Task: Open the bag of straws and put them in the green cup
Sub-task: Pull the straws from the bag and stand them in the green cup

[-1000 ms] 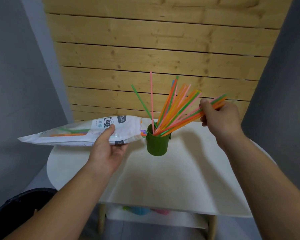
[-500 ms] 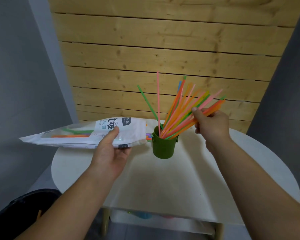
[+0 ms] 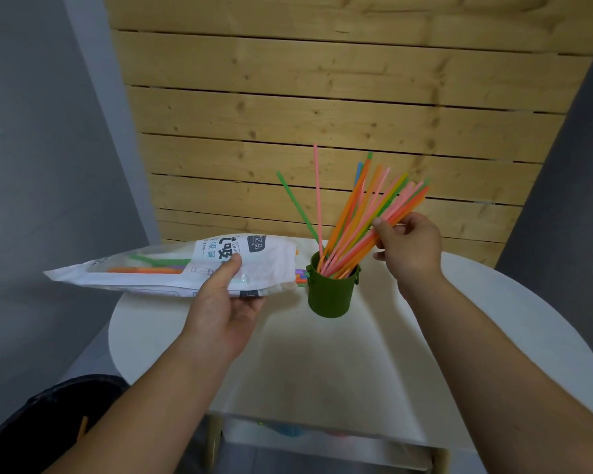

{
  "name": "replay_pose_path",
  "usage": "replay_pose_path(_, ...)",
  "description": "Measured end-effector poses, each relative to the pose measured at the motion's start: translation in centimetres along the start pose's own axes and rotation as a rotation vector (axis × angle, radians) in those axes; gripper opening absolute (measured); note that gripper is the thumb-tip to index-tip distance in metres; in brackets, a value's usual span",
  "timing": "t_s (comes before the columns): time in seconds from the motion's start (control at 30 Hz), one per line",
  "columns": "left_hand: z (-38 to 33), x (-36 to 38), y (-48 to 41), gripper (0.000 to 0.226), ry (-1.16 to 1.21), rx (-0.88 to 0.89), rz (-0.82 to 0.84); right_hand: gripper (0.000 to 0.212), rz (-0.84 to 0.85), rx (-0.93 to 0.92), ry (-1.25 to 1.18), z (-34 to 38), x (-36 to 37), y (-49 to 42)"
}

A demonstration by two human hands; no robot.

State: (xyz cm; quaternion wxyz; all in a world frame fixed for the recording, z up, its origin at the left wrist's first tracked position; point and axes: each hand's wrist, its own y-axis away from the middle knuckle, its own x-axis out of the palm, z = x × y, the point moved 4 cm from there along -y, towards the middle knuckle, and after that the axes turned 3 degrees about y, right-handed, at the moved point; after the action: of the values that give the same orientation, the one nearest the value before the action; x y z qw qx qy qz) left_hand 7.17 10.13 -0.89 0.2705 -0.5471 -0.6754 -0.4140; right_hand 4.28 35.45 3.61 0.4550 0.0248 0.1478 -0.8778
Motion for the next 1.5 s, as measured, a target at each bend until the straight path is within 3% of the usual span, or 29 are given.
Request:
replay_pose_path(0.3, 0.2, 0.5, 0.7, 0.017, -0.021, -0.013, -0.007, 0.017, 0.026, 0.002, 0.054, -0.4, -0.2, 0.3)
replay_pose_path(0.47, 0.3, 0.9, 1.1, 0.017, -0.027, -0.008, -0.003, 0.058, 0.0, 0.136, 0.039, -0.7, -0.9, 1.1)
replay_pose_path(0.57, 0.2, 1.0, 1.1, 0.018, -0.029, -0.001, -0.002, 0.075, 0.026, 0.328, 0.09, -1.1, -1.3, 2.5)
replay_pose_path(0.7, 0.1, 1.5, 1.2, 0.029, -0.036, 0.015, 0.048, 0.052, 0.209, 0.555, -0.011, -0.7, -0.5, 5.3)
replay_pose_path(0.87, 0.1, 2.6, 1.8, 0.031, -0.108, 0.049, 0.137, 0.055, 0.299, 0.624, -0.152, 0.7, 1.0, 7.7)
replay_pose_path(1.1, -0.4, 2.8, 2.2, 0.032, -0.309, 0.166, 0.178, 0.062, 0.439, 0.732, -0.592, 1.1, 4.2, 10.2)
replay_pose_path(1.2, -0.9, 3.1, 2.4, 0.038, -0.399, 0.234, 0.194, 0.047, 0.416, 0.76, -0.663, 1.0, 4.6, 10.8)
replay_pose_path(1.37, -1.1, 3.3, 2.6, 0.037, -0.454, 0.28, 0.206, 0.024, 0.441, 0.723, -0.679, 1.5, 4.7, 11.4)
replay_pose_path(1.5, -1.0, 2.4, 1.8, 0.033, -0.361, 0.225, 0.138, 0.028, 0.43, 0.573, -0.37, 1.0, 4.5, 10.7)
